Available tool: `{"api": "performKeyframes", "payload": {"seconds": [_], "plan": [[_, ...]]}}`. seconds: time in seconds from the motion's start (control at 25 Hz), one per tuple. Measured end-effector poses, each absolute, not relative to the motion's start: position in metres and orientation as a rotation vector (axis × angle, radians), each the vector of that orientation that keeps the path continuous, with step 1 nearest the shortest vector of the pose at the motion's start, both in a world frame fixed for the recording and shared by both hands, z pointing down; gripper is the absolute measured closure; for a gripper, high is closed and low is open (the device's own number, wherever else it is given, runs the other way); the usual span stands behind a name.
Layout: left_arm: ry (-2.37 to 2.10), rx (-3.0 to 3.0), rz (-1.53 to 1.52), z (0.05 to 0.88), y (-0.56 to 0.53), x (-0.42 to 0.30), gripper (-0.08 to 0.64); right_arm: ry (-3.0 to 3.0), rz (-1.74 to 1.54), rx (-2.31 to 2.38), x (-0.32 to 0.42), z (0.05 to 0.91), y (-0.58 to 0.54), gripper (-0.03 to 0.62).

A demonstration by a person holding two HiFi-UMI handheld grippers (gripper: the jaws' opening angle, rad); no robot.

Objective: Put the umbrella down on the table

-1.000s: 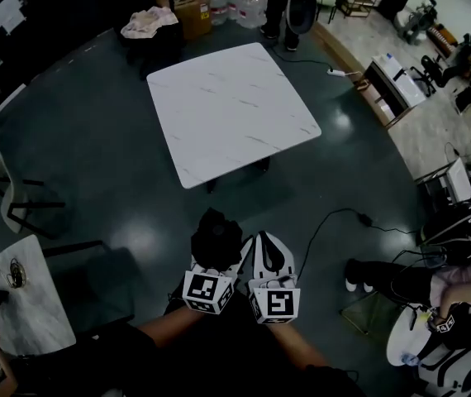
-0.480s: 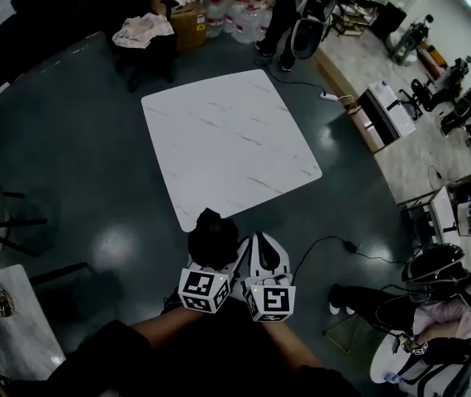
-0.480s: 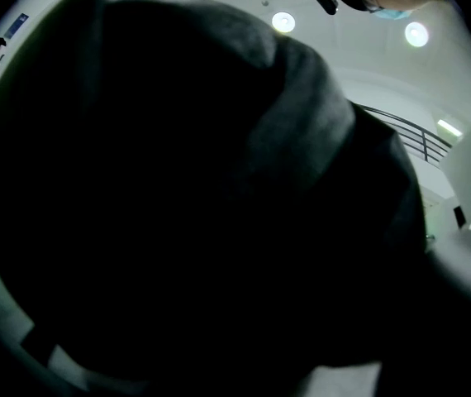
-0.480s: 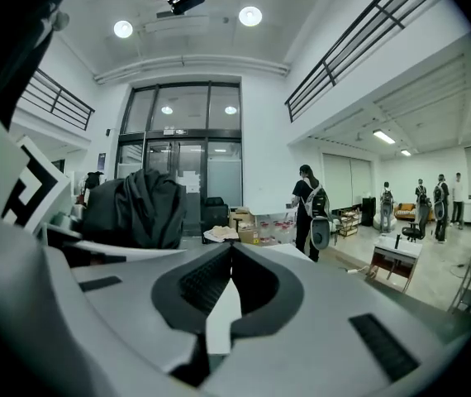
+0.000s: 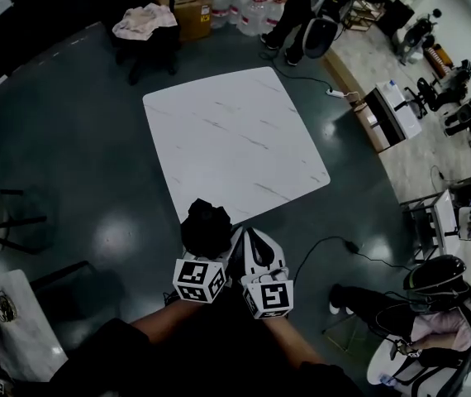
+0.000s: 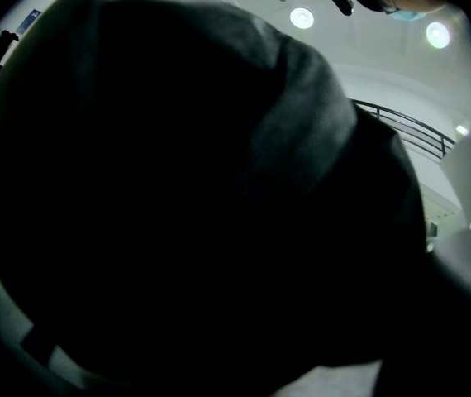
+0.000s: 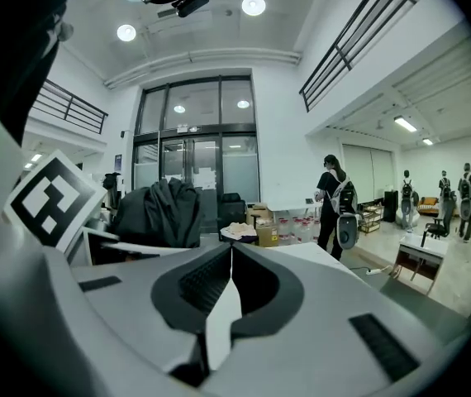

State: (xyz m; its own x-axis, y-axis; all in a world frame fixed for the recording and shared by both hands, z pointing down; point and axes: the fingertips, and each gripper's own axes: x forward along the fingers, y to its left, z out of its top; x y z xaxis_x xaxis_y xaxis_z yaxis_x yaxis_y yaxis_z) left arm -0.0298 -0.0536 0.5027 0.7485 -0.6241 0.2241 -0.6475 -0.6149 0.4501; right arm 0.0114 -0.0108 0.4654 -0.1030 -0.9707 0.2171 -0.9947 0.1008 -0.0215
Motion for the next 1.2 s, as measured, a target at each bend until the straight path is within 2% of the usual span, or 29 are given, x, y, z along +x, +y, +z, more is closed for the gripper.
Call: {"api": "performKeyframes", "payload": {"seconds": [0.68, 1.2], "plan": [[-1.048, 2.386, 0.332, 0.565, -0.192, 0.044, 0.181, -2.428, 0.377, 1.904, 0.113, 0.484, -0.177, 0.575], [-1.015, 2.216, 0.632, 0.688, -0.265, 0.091, 0.182, -2.453, 0.588, 1.724, 0.171, 0.541, -0.262, 0.574]]}}
